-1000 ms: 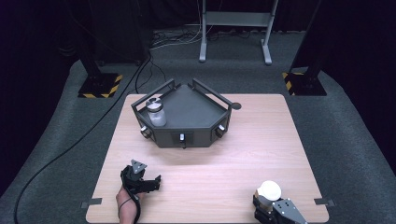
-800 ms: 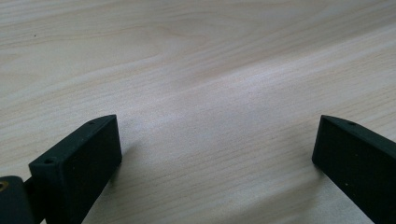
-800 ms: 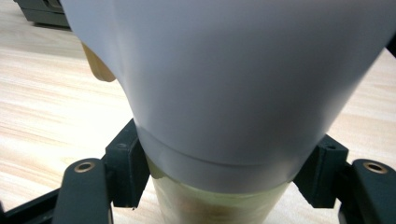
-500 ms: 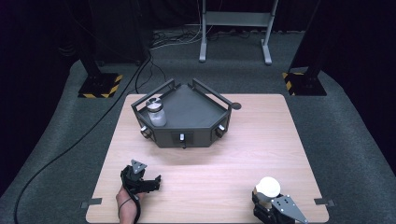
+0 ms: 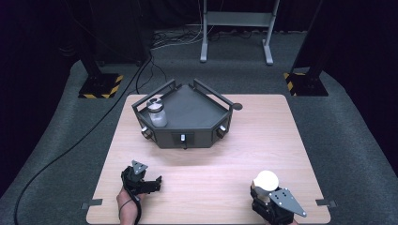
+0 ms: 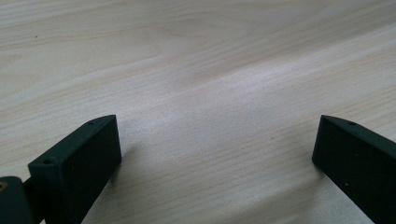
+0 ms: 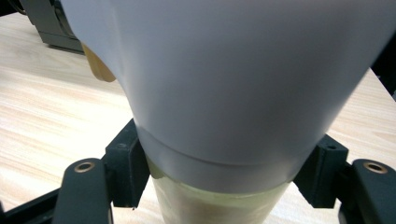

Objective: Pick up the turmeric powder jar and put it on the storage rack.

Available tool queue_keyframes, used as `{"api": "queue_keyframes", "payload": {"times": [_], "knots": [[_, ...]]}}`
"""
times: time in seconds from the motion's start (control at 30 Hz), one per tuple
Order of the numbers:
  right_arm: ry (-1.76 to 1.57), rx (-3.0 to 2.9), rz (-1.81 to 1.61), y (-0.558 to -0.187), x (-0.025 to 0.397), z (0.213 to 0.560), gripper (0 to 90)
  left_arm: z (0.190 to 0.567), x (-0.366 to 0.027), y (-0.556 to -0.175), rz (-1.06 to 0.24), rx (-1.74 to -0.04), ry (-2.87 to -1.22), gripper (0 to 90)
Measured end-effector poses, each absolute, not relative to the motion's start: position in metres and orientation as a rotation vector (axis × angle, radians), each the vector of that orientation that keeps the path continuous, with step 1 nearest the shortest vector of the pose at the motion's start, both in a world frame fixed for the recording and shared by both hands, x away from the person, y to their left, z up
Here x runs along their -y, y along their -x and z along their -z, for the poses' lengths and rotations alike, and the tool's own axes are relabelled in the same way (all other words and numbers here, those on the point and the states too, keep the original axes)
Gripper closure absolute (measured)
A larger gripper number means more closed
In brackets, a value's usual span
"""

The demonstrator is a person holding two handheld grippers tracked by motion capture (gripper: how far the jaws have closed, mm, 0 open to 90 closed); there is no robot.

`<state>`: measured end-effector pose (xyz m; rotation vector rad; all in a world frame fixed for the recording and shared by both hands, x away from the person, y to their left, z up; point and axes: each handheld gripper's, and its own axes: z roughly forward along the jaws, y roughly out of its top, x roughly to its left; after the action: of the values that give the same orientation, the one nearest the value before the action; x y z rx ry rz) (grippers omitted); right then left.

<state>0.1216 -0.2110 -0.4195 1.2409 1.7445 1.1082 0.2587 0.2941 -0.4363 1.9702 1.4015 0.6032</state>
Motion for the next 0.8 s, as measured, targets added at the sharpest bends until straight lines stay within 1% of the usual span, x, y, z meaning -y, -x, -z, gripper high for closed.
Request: {"api": "queue_keyframes", "payload": {"times": [0.8], "knots": [[-1.196, -1.765, -1.125, -0.146, 0.206, 0.401, 30.1, 0.436, -0.294, -0.258, -0.606, -1.401, -1.971, 1.0]]}}
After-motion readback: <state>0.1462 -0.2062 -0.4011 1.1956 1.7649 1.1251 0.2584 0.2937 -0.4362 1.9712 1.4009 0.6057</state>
